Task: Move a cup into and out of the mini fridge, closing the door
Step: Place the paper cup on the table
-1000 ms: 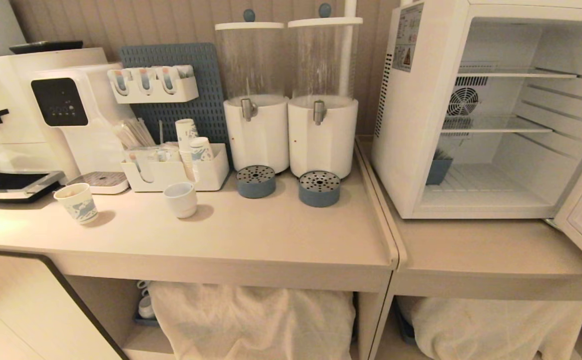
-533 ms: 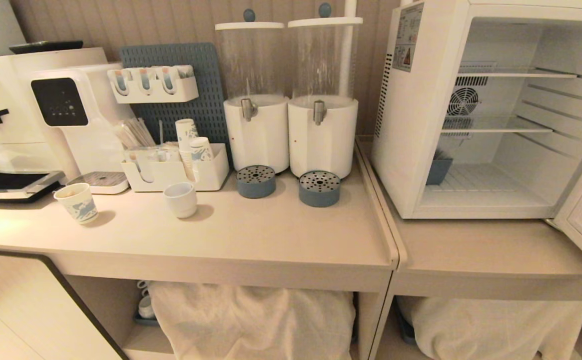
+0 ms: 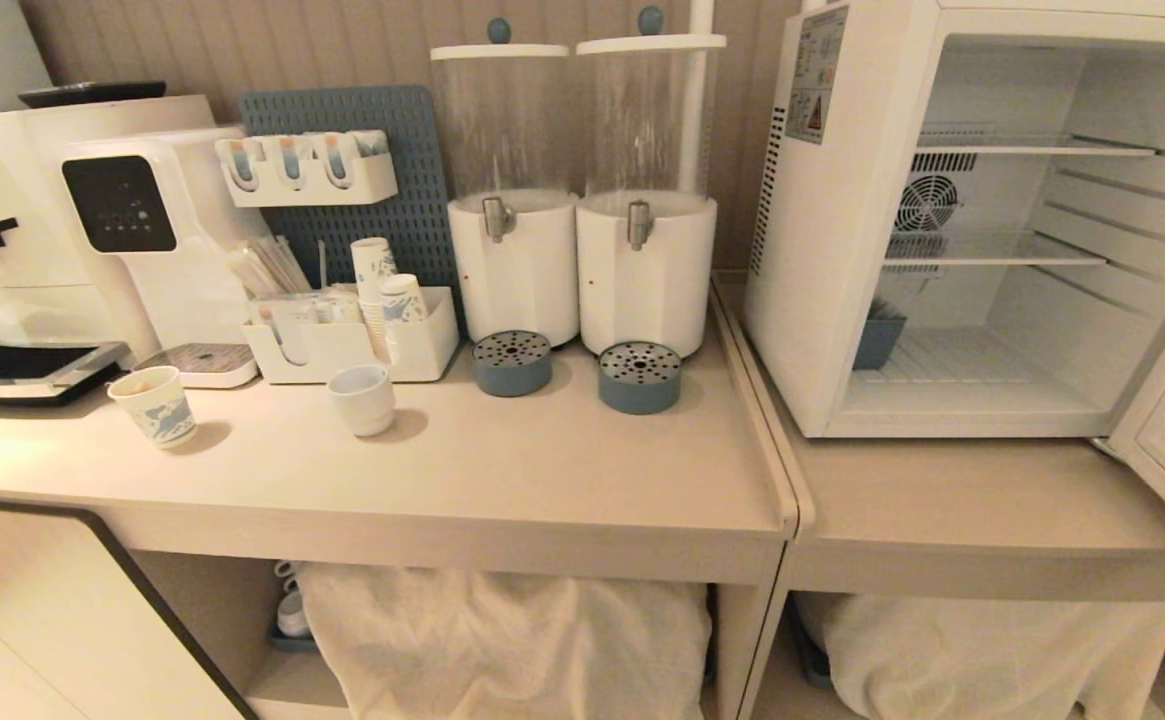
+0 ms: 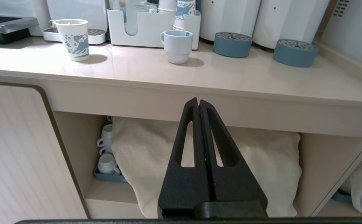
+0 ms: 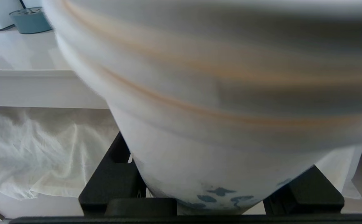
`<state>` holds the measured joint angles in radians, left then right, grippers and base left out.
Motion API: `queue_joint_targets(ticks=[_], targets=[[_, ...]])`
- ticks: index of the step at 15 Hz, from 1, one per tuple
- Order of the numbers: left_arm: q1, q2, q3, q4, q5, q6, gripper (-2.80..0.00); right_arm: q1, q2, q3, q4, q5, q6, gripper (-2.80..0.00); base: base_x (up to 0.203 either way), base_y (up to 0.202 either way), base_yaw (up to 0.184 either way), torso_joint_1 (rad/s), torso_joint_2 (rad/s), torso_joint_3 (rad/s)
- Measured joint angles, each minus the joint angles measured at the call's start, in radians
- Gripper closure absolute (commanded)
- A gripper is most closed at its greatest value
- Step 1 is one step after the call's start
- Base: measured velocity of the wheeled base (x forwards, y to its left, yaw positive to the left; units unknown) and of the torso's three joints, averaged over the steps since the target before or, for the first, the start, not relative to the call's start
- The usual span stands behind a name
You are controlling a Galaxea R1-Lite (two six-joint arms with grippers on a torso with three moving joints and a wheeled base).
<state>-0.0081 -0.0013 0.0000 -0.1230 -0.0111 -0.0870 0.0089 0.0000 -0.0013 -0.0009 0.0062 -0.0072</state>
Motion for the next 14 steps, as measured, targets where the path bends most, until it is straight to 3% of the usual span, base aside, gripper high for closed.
queue_joint_targets(ticks=[6,14], targets=[[0.001,0.0,0.0,-0.003,-0.002,0.005,0.0,0.001,0.0,0.0,0.001,-0.001,0.0,0.0,0.0,0.015,-0.001,0.001,0.0,0.001],[0.0,0.0,0.0,-0.005,-0.001,0.003,0.0,0.0,0.0,0.0,0.0,-0.001,0.0,0.0,0.0,0.184,-0.001,0.002,0.0,0.003]])
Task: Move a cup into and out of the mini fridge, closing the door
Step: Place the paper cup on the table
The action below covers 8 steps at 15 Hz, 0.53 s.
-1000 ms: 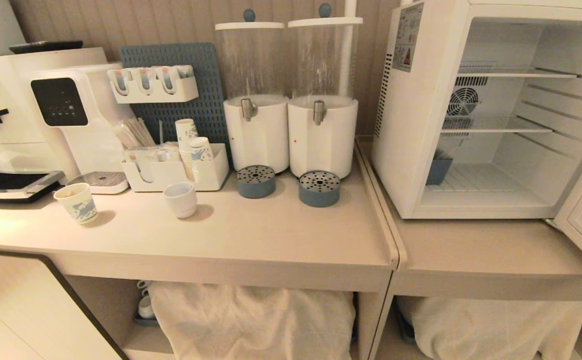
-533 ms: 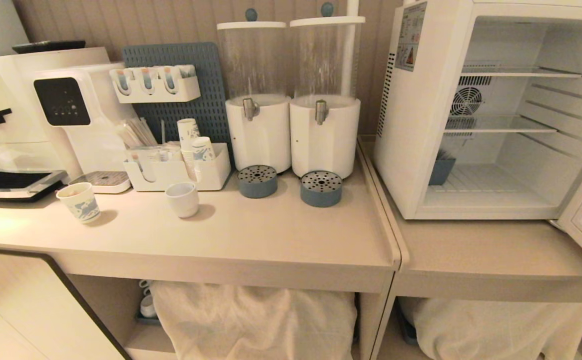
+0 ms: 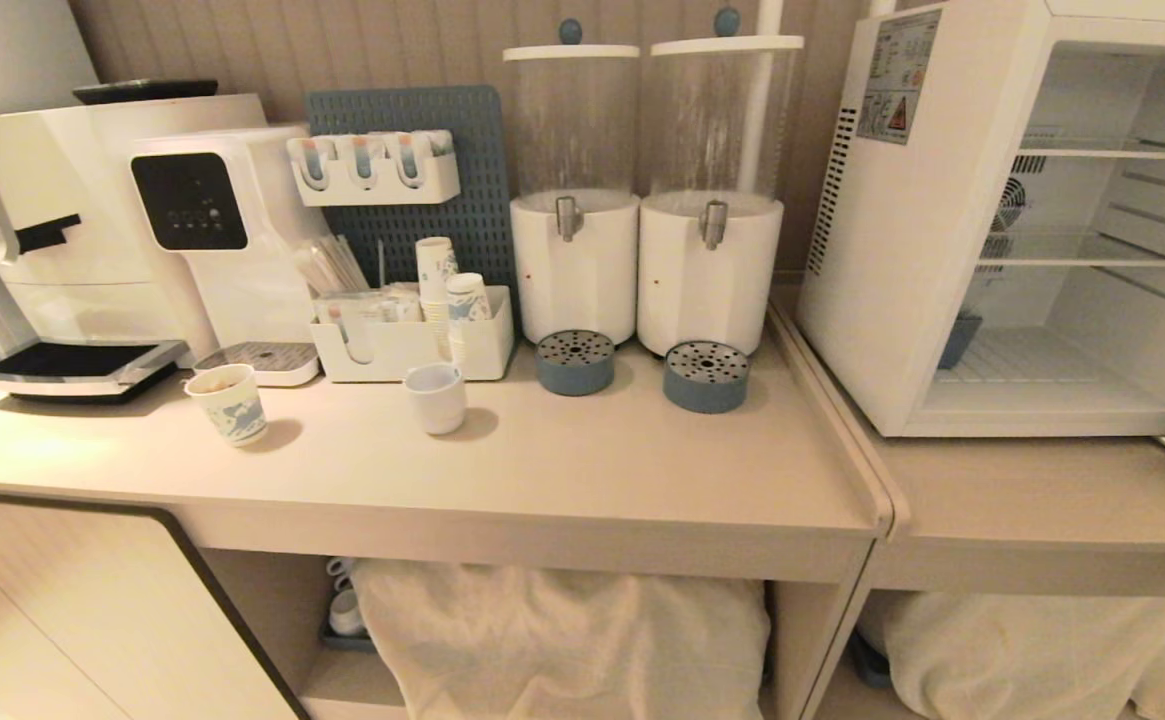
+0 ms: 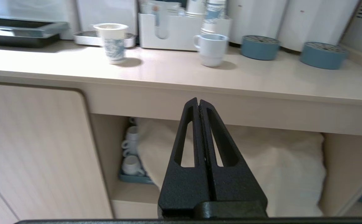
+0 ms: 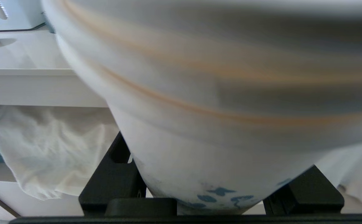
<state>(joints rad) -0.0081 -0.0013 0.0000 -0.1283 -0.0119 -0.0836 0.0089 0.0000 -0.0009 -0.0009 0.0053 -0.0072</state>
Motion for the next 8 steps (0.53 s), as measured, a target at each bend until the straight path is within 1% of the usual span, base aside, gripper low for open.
queue_joint_targets(ticks=[8], targets=[[0.0,0.0,0.0,0.0,0.0,-0.001,0.0,0.0,0.0,0.0,0.001,0.0,0.0,0.0,0.0,0.194,-0.001,0.001,0.0,0.002]])
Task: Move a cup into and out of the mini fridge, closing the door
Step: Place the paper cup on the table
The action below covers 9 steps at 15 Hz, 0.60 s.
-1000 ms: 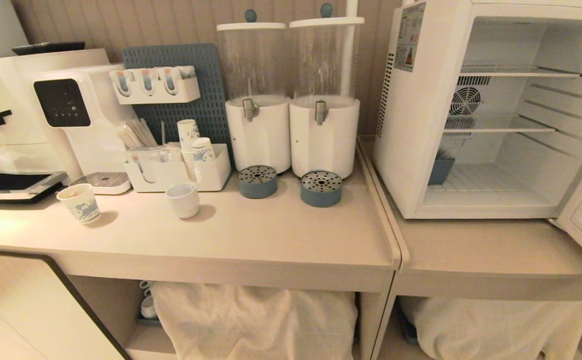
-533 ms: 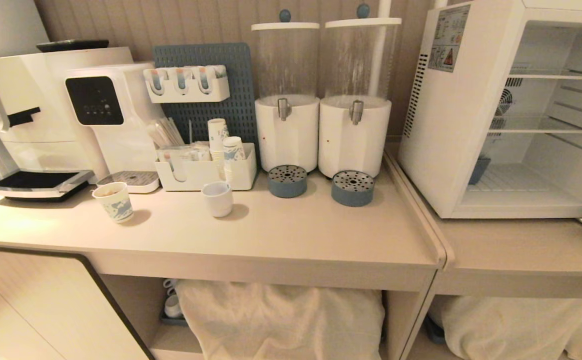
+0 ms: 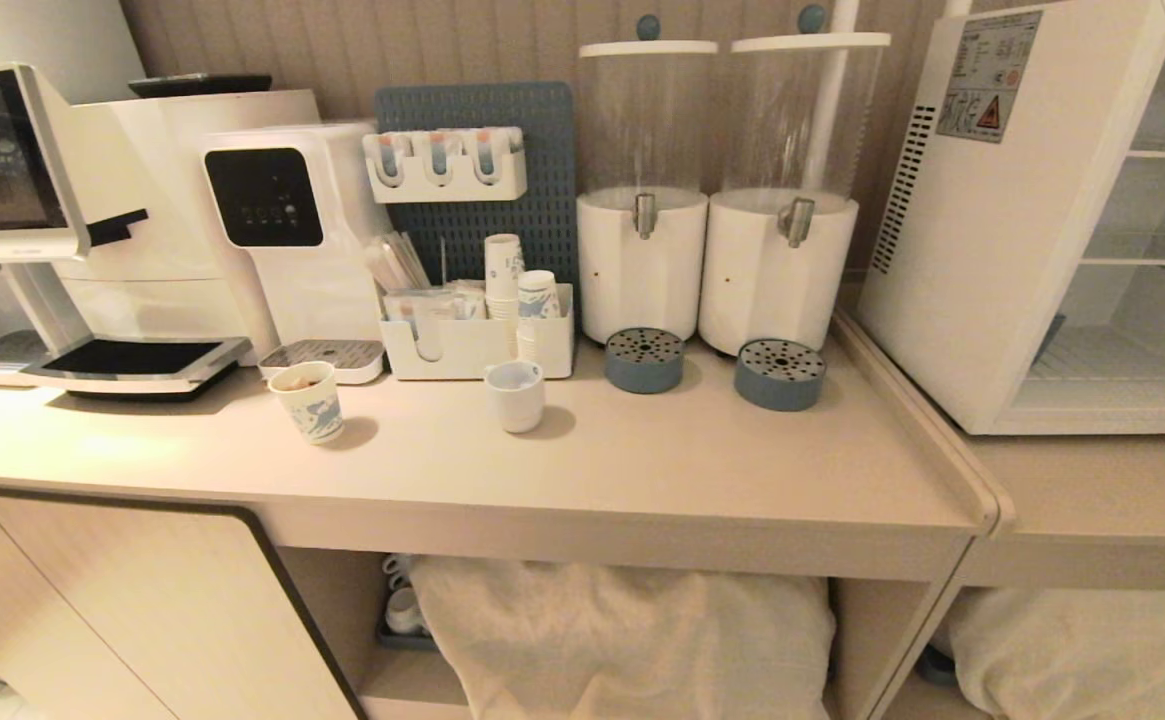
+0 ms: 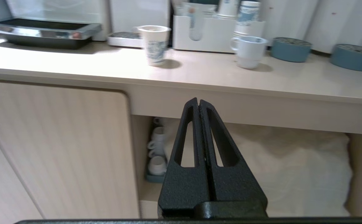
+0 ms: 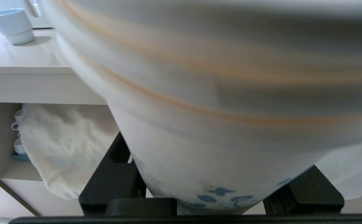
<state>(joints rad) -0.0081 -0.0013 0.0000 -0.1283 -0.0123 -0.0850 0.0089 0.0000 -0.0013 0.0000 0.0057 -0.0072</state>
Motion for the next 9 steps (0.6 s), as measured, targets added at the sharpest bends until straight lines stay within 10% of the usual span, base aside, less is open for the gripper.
queue_joint_targets(ticks=[9], targets=[[0.001,0.0,0.0,0.0,-0.001,-0.012,0.0,0.0,0.0,0.0,0.0,0.0,0.0,0.0,0.0,0.193,0.0,0.002,0.0,0.002]])
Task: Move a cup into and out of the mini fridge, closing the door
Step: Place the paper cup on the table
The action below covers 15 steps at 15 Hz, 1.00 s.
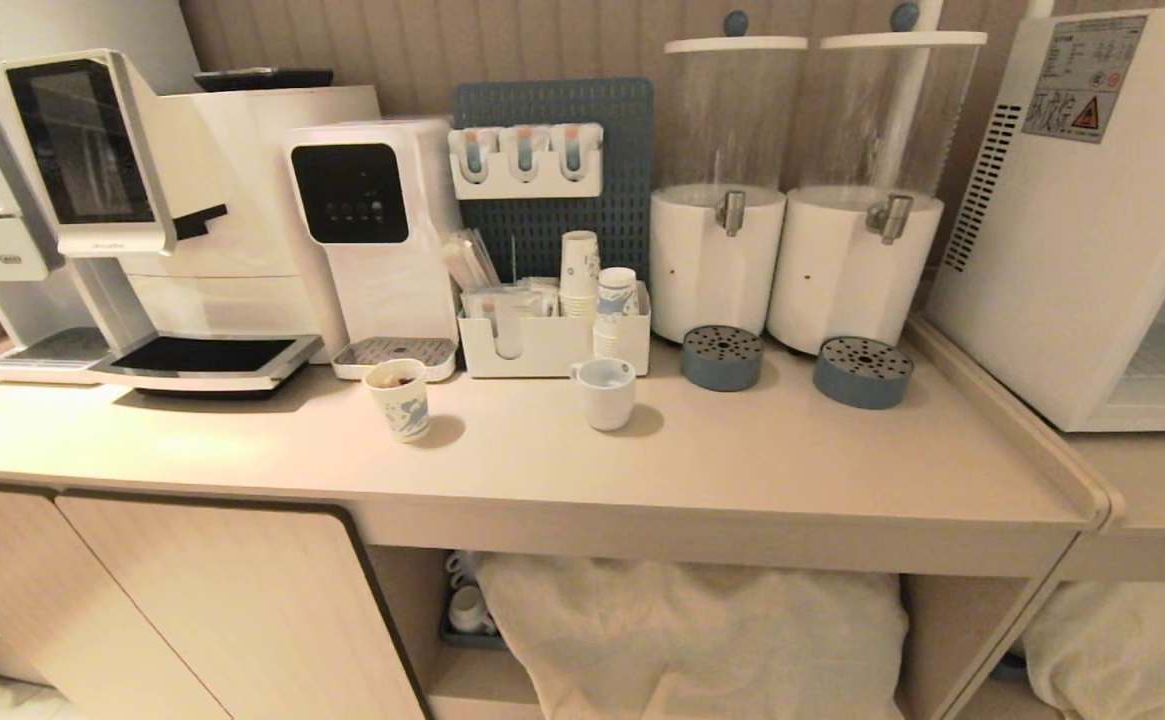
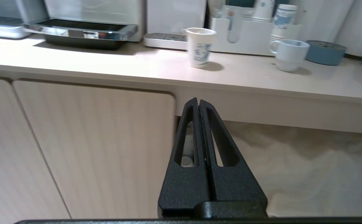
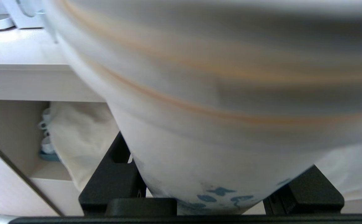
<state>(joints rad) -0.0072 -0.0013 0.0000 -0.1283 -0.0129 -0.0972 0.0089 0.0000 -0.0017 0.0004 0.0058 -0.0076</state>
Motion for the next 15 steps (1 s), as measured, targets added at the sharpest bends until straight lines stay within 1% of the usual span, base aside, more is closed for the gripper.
queue_joint_targets(ticks=[3,11,12,13,14,15], targets=[[-0.001,0.0,0.0,0.001,0.001,-0.001,0.0,-0.001,0.0,0.0,0.0,0.0,0.0,0.0,0.0,0.112,-0.001,-0.002,0.0,0.005],[-0.001,0.0,0.0,0.0,0.0,-0.004,0.0,0.0,0.0,-0.006,0.0,-0.004,0.015,0.0,0.0,0.0,0.0,0.0,0.0,0.0],[-0.001,0.0,0.0,-0.001,0.0,-0.004,0.0,0.0,0.0,-0.026,0.002,0.001,0.03,0.0,0.0,0.0,0.0,0.0,0.0,0.0],[-0.001,0.0,0.0,-0.001,0.0,-0.004,0.0,0.0,0.0,-0.078,0.019,0.016,0.056,0.0,0.0,0.0,0.0,0.0,0.0,0.0],[-0.001,0.0,0.0,-0.001,0.0,-0.002,0.0,0.0,0.0,-0.149,0.056,0.04,0.079,0.0,0.0,0.0,0.0,0.0,0.0,0.0],[-0.001,0.0,0.0,-0.001,0.001,-0.002,0.0,0.0,0.0,-0.255,0.127,0.081,0.102,0.0,0.0,0.0,0.0,0.0,0.0,0.0]])
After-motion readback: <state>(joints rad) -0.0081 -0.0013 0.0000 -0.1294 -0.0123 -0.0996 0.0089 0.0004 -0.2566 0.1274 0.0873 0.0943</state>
